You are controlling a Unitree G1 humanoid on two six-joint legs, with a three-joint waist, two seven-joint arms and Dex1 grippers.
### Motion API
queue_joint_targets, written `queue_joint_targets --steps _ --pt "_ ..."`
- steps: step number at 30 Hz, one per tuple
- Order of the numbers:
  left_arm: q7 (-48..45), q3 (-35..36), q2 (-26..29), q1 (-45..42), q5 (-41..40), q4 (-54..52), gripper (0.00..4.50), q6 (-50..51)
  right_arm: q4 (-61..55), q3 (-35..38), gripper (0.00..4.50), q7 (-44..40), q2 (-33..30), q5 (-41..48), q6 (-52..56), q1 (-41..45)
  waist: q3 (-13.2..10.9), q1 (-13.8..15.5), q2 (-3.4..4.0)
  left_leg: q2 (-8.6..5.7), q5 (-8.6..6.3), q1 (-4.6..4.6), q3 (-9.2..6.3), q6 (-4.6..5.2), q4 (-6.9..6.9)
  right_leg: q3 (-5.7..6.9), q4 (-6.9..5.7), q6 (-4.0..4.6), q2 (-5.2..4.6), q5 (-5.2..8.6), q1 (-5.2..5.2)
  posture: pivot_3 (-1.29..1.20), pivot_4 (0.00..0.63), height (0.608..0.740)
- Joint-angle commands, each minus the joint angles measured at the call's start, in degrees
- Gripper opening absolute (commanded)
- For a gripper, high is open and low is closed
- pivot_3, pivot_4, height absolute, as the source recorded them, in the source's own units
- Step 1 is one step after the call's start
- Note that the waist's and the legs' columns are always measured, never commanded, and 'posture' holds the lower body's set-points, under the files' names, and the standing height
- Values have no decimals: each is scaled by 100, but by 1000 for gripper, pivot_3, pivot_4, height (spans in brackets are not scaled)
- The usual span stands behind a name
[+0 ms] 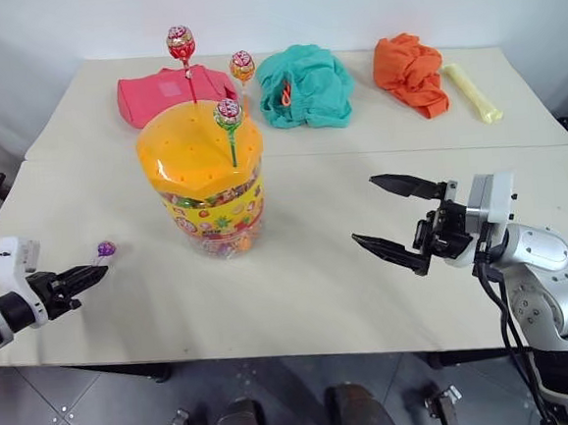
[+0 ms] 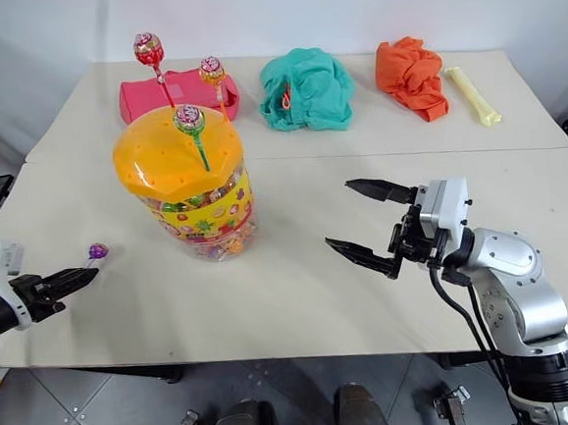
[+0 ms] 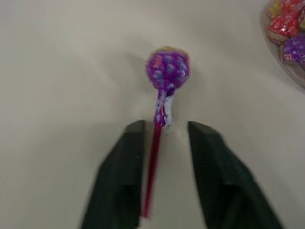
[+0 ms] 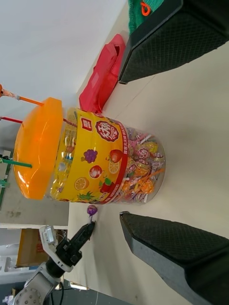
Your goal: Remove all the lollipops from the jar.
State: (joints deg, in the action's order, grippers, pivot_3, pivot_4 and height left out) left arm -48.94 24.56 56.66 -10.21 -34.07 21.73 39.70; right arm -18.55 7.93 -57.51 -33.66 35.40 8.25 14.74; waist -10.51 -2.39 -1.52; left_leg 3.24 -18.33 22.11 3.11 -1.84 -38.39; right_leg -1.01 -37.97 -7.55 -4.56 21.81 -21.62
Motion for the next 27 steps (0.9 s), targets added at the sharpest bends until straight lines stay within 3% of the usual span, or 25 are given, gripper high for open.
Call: queue_joint_targets --steps 1,2,7,10,13,17,22,27 --pt "-617 473 283 109 9 140 2809 -526 -300 197 4500 69 7 333 84 62 0 0 0 0 0 0 0 0 1 1 0 0 -1 0 0 0 150 740" --pt "-784 575 284 133 -12 128 3081 -720 -327 205 4500 68 8 408 124 76 0 8 0 -1 0 0 1 0 3 3 2 0 -3 0 0 0 150 740" --pt "-1714 1626 32 -122 -878 -361 3081 -1327 -600 49 4500 341 9 932 721 449 0 53 -1 1 -1 5 0 1 2 25 4 0 -12 0 0 0 150 740" --pt "-1856 1699 -90 -160 -1164 -845 3685 -1175 -725 -233 4500 719 40 1117 1350 948 0 53 0 2 -1 6 -7 1 -5 37 0 1 -19 -1 2 0 150 740" --pt "-1828 1809 -177 -147 -1951 -1226 4479 -166 -644 -678 4500 1098 145 883 1865 1595 -2 21 4 1 -1 4 -7 2 -2 39 -2 1 -22 -1 2 0 150 740" --pt "-1801 1660 -399 -126 -2197 -1865 4479 0 -166 -1337 4500 1636 778 343 2166 2726 -2 -72 3 7 0 7 -12 0 0 44 -4 3 -22 -1 -5 0 150 740" --pt "-1653 1511 -670 -238 -2029 -2282 4479 -354 330 -1705 4500 1939 1523 -133 2121 3330 -1 -106 2 8 2 8 -20 -4 12 63 -7 5 -21 -2 -10 0 150 740" --pt "-1555 1554 -849 -308 -1988 -2428 4500 -716 591 -1856 3334 1895 1907 -395 2040 3533 -1 -121 1 -4 1 10 -17 -3 12 71 -6 4 -31 -2 -12 0 150 740"
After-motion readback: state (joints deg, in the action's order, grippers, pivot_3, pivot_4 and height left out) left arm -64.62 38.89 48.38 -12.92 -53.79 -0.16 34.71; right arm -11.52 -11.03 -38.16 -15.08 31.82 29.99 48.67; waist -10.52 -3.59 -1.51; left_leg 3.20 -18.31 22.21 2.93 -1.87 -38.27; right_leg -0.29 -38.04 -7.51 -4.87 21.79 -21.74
